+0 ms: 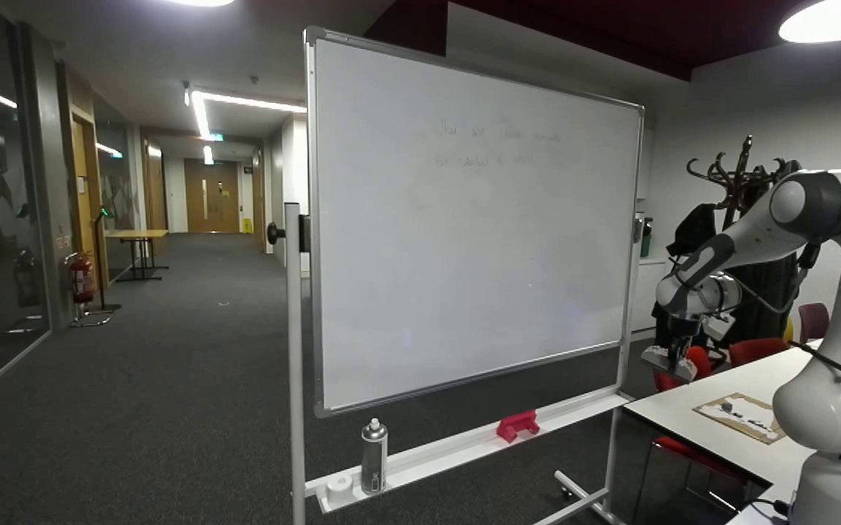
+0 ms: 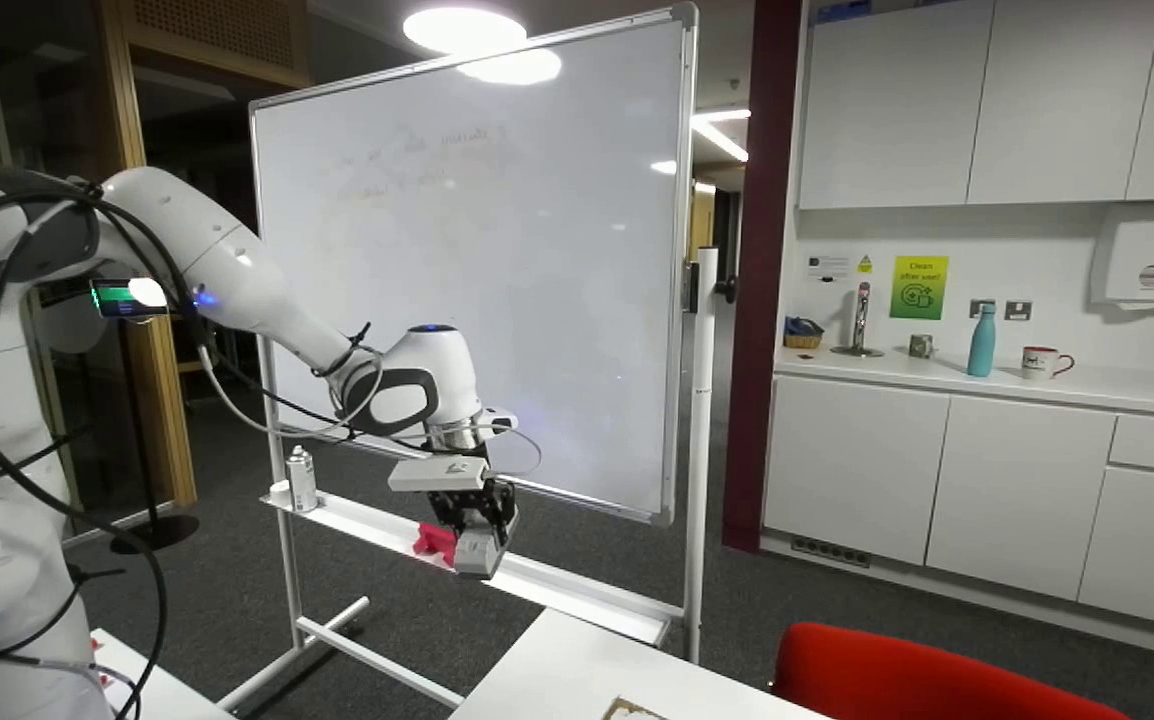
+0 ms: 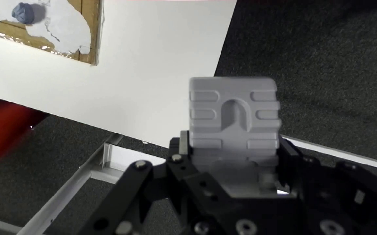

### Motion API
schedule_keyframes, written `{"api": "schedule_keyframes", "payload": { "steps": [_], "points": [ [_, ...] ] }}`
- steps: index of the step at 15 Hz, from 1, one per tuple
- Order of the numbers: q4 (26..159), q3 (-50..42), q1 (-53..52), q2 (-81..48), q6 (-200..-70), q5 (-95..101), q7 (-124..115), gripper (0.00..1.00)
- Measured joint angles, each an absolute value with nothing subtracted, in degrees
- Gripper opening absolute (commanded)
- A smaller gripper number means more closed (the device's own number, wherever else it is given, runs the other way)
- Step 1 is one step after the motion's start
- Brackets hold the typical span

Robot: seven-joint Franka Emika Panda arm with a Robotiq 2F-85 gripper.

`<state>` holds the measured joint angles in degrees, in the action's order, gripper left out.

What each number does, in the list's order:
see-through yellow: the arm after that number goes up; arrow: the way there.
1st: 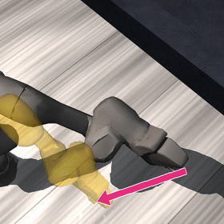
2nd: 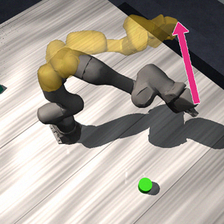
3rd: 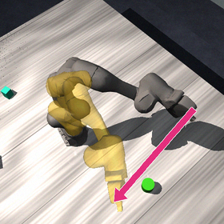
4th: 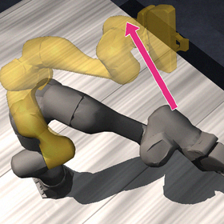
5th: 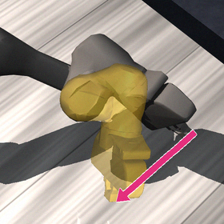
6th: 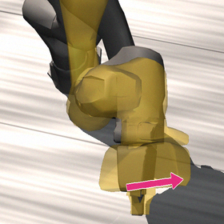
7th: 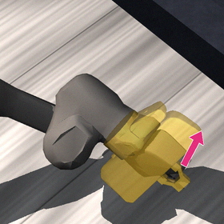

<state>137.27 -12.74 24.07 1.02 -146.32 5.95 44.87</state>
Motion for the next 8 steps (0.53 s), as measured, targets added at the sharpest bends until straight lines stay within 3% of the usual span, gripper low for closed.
{"api": "schedule_keyframes", "payload": {
  "steps": [8],
  "points": [
    [144.7, -11.8, 17.6, 11.2, -140.6, 20.6, 26.7, 0.35]
  ]
}}
